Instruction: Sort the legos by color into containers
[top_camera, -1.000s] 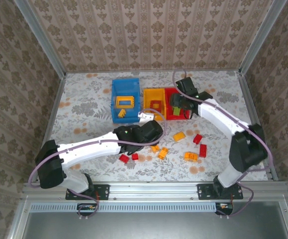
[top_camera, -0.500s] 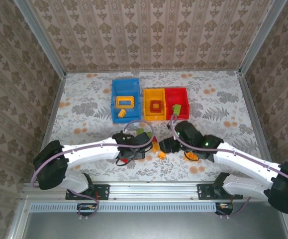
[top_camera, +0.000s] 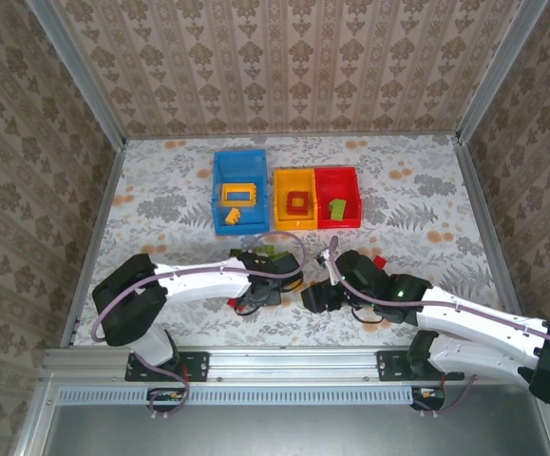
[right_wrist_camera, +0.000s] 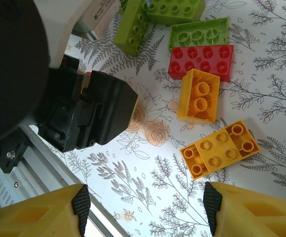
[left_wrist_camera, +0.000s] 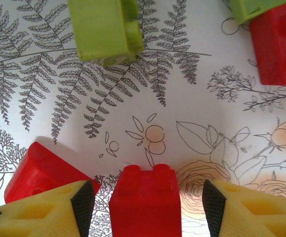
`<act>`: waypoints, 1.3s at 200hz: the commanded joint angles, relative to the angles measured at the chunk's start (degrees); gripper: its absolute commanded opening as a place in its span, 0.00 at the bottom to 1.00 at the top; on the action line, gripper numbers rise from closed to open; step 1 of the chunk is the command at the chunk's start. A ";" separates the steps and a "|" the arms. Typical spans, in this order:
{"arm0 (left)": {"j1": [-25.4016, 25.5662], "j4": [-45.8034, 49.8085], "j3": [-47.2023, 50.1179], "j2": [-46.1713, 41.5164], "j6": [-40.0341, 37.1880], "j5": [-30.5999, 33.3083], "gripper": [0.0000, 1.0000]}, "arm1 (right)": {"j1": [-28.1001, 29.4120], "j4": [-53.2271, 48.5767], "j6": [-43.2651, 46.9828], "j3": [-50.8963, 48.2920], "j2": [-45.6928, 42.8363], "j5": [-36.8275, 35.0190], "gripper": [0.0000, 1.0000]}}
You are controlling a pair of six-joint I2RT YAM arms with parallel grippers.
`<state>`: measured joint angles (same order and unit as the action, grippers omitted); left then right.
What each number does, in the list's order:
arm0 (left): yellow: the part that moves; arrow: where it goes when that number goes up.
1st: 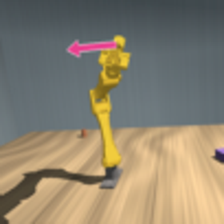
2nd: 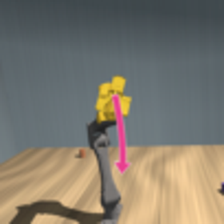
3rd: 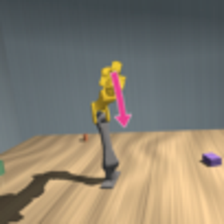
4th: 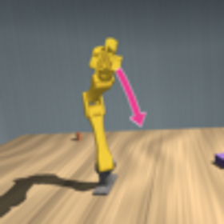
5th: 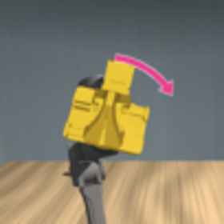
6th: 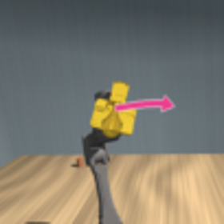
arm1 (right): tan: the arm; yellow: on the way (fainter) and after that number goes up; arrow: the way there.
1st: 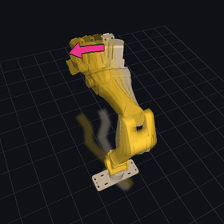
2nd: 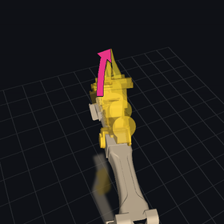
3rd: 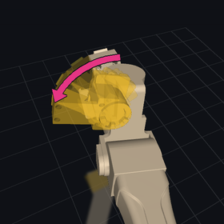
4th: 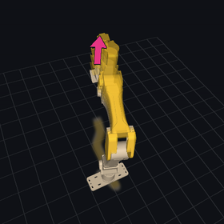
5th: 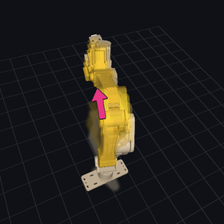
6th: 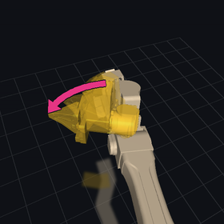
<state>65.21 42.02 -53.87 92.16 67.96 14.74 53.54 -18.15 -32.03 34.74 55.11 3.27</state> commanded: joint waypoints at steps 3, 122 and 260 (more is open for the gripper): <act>0.18 0.79 -0.17 0.19 0.79 0.47 0.58 | 0.43 0.96 -1.28 0.25 -0.56 -1.08 0.65; -0.50 4.74 -10.75 -0.35 -6.60 6.43 0.27 | -0.79 -1.37 -3.68 0.32 -6.97 -8.87 0.54; -16.98 1.73 -49.16 26.67 -31.22 -0.84 0.28 | -20.32 2.06 -9.69 9.23 -3.69 -10.08 0.52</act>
<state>48.93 41.98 -98.63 115.44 40.62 15.62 33.61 -16.75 -40.27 43.29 51.35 -7.31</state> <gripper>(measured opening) 0.315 0.522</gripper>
